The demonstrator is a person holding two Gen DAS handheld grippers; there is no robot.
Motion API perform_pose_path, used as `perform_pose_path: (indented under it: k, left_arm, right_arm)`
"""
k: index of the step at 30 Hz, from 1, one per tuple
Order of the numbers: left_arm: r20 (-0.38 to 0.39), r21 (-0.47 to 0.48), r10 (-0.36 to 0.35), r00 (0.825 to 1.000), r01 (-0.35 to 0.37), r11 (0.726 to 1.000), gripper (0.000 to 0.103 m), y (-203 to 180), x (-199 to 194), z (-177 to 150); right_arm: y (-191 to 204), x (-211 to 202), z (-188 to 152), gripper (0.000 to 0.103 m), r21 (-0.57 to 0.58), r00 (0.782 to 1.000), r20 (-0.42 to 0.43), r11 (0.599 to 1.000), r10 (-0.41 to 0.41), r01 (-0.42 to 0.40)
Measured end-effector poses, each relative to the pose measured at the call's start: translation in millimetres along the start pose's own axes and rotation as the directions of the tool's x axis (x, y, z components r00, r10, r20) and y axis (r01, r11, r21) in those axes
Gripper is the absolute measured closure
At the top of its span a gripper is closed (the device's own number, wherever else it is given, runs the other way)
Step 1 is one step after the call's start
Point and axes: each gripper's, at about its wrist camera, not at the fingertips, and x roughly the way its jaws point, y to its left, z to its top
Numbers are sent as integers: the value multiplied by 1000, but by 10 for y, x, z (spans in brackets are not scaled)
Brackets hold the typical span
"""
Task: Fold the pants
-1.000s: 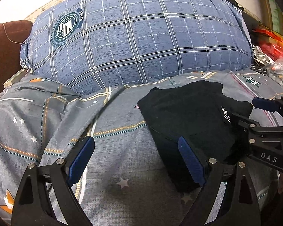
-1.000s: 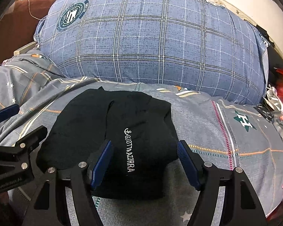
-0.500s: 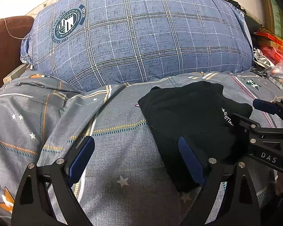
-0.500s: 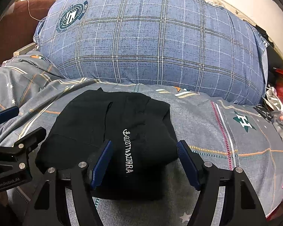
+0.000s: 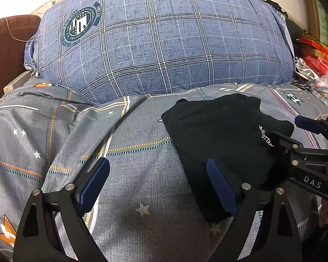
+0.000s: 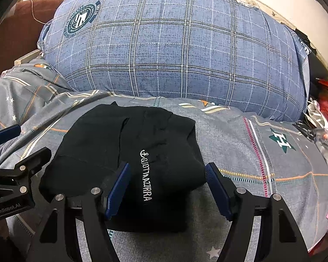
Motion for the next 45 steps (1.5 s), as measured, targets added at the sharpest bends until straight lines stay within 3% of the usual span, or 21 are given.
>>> perform_pose_path:
  k: [22,32,36,41,45]
  left_arm:
    - [-9,-3,-10,1000,10,1000,11,13,17,-8]
    - [-18,-56,-5,1000,4,998,11,112,20,13]
    - [-17,-49,31,999,-32,998,11,107,15,12]
    - [4,-44,133,991,-132,990,11,123,-8,38]
    - [1,-63,173,985,-173,983,6,172,3,46]
  right_arm:
    - [-46,-13,3,31,17,1000,6,1000,6,-6]
    - [-463,-13,61,31,172,999,10,985,31,-32]
    - [-362,-27,57,31,126,1000,18,992,20,-22]
    - [-173,-47,27,31,56,1000,27,998,12,-13]
    - [-114,-42,10,31,42,1000,22,999,17,-18]
